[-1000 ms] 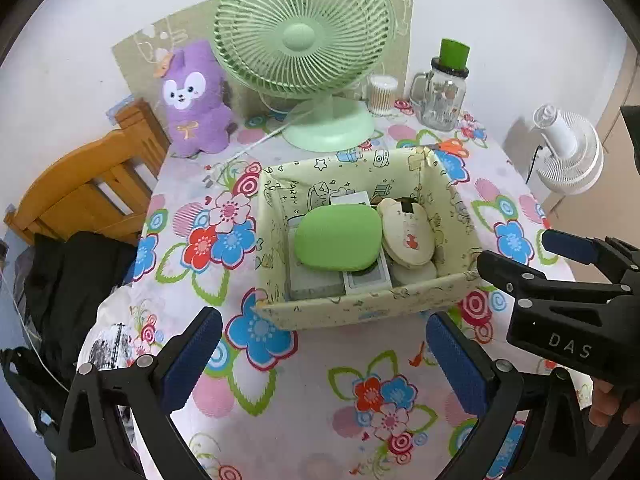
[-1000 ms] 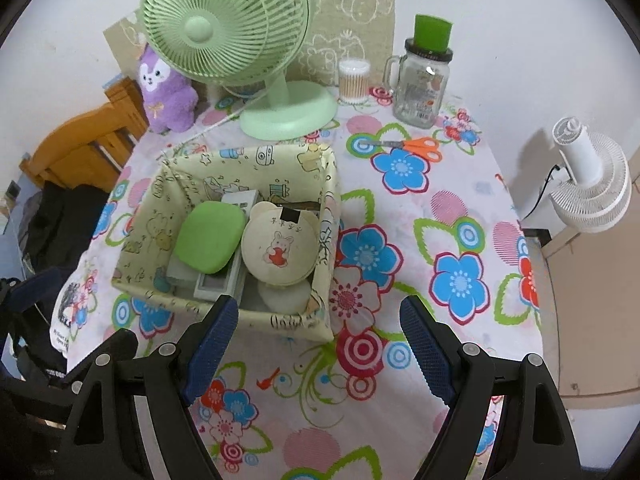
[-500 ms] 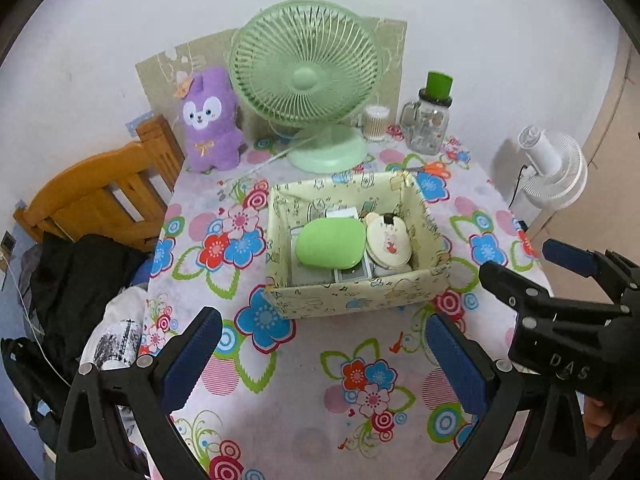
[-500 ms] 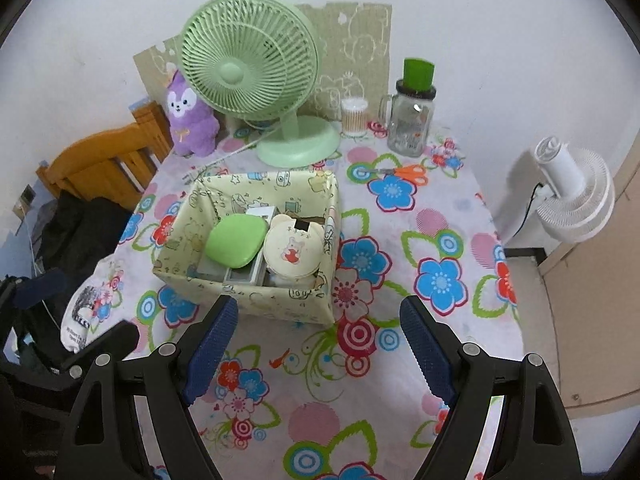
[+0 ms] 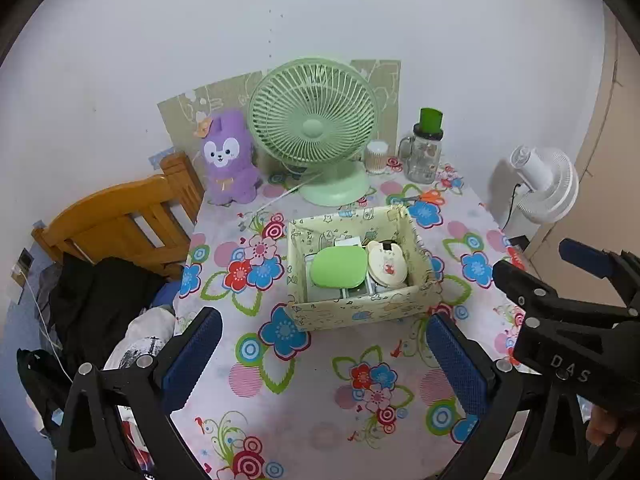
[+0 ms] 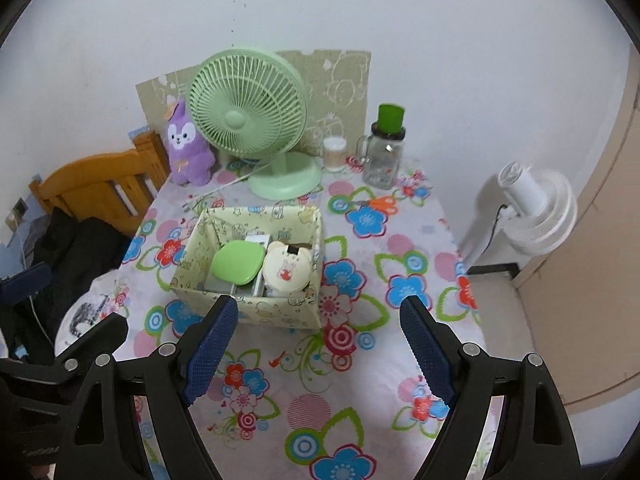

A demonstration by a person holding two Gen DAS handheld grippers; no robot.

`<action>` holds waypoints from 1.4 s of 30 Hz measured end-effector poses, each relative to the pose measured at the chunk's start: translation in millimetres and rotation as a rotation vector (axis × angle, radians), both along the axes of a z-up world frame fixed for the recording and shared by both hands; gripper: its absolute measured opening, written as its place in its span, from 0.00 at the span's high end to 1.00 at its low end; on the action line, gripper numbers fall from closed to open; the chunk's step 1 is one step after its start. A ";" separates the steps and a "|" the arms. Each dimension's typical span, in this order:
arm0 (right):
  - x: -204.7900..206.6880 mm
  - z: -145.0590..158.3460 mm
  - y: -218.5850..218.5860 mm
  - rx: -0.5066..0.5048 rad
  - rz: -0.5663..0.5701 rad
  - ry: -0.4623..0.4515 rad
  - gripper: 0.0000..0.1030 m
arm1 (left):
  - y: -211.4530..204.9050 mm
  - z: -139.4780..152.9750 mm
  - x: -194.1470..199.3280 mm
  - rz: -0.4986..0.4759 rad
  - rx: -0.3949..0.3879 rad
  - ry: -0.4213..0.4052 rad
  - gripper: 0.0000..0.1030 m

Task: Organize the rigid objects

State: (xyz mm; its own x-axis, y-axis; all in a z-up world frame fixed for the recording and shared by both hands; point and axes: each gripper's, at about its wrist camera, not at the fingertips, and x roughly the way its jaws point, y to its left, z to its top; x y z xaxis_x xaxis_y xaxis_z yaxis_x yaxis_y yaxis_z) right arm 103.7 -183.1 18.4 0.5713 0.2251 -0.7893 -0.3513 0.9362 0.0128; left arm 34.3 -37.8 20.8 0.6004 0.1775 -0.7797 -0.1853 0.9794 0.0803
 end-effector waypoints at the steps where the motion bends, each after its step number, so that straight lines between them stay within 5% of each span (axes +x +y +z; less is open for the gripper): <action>1: -2.0 2.1 -0.7 0.002 -0.005 0.000 0.17 | -0.3 3.7 -2.6 -0.001 -0.002 -0.006 0.00; 17: -44.9 40.8 -9.8 0.035 -0.010 -0.091 0.17 | -3.0 32.2 -36.0 0.006 -0.003 -0.072 0.00; 42: -50.1 45.5 -13.9 0.063 -0.027 -0.111 0.17 | 0.6 37.5 -43.1 0.002 -0.037 -0.110 0.00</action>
